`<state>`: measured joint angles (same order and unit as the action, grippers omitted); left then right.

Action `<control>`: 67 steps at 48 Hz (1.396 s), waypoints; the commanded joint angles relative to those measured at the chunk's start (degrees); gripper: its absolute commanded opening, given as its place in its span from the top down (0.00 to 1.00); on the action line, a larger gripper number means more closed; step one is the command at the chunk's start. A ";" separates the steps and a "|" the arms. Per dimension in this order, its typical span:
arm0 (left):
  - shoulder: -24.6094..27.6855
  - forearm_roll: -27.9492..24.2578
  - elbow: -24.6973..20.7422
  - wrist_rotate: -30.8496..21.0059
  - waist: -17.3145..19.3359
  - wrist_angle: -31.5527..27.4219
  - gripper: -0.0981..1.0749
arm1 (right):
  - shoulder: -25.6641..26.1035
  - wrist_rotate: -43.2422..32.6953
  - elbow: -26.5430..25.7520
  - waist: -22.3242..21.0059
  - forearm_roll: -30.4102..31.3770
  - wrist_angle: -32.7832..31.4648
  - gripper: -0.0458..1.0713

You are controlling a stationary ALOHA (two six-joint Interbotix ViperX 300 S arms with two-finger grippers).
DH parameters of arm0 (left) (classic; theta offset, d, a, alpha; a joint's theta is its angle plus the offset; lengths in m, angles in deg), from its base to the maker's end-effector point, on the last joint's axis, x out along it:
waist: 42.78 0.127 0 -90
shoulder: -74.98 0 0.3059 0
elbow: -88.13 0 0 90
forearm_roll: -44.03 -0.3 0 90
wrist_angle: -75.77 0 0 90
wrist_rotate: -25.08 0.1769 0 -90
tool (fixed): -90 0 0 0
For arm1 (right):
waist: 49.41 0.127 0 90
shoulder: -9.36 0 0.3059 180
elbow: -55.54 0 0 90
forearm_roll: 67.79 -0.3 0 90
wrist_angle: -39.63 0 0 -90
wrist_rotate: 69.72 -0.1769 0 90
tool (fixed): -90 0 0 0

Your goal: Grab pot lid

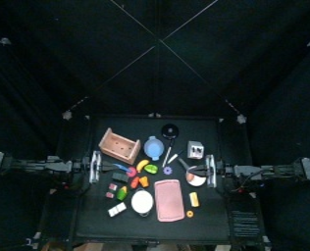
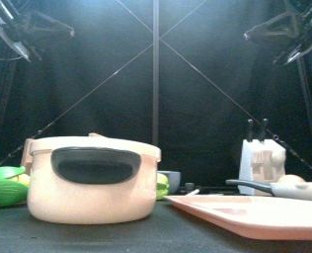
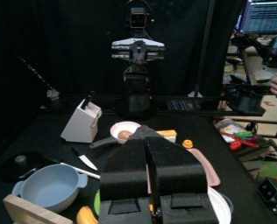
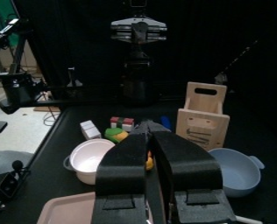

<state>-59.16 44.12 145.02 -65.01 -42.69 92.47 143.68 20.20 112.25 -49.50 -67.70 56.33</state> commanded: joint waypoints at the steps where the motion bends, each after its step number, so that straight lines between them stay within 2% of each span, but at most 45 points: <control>1: 1.05 0.53 -0.70 -0.18 -0.09 1.23 0.93 | -2.11 -0.26 -1.93 -0.35 0.00 0.09 0.90; 8: 1.05 0.53 -0.62 -0.09 -0.26 1.23 0.94 | -6.50 -2.20 -3.96 -0.70 0.00 -2.64 0.94; 18: 1.14 0.53 -0.79 0.00 -0.26 1.23 0.94 | -13.97 -3.69 -10.72 -4.13 -0.44 -8.00 0.94; 28: 1.85 0.53 -0.26 -0.09 -0.26 1.23 0.94 | -17.67 -8.09 -16.61 -11.25 -0.79 -12.83 0.94; 45: 5.27 0.53 -0.26 -0.09 -0.26 1.58 0.94 | -19.69 -17.84 -20.74 -27.16 -0.79 -13.45 0.94; 54: 5.36 0.53 -0.18 -0.09 -0.26 3.87 0.94 | -24.17 -22.15 -25.05 -31.29 -0.44 -16.87 0.94; 67: 5.45 0.53 -0.18 -0.09 -0.26 4.39 0.94 | -31.90 -22.06 -31.73 -34.54 0.18 -25.58 0.94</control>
<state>-53.98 44.56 145.72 -65.10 -42.78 96.25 113.10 -1.95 83.69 -83.16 -67.88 32.60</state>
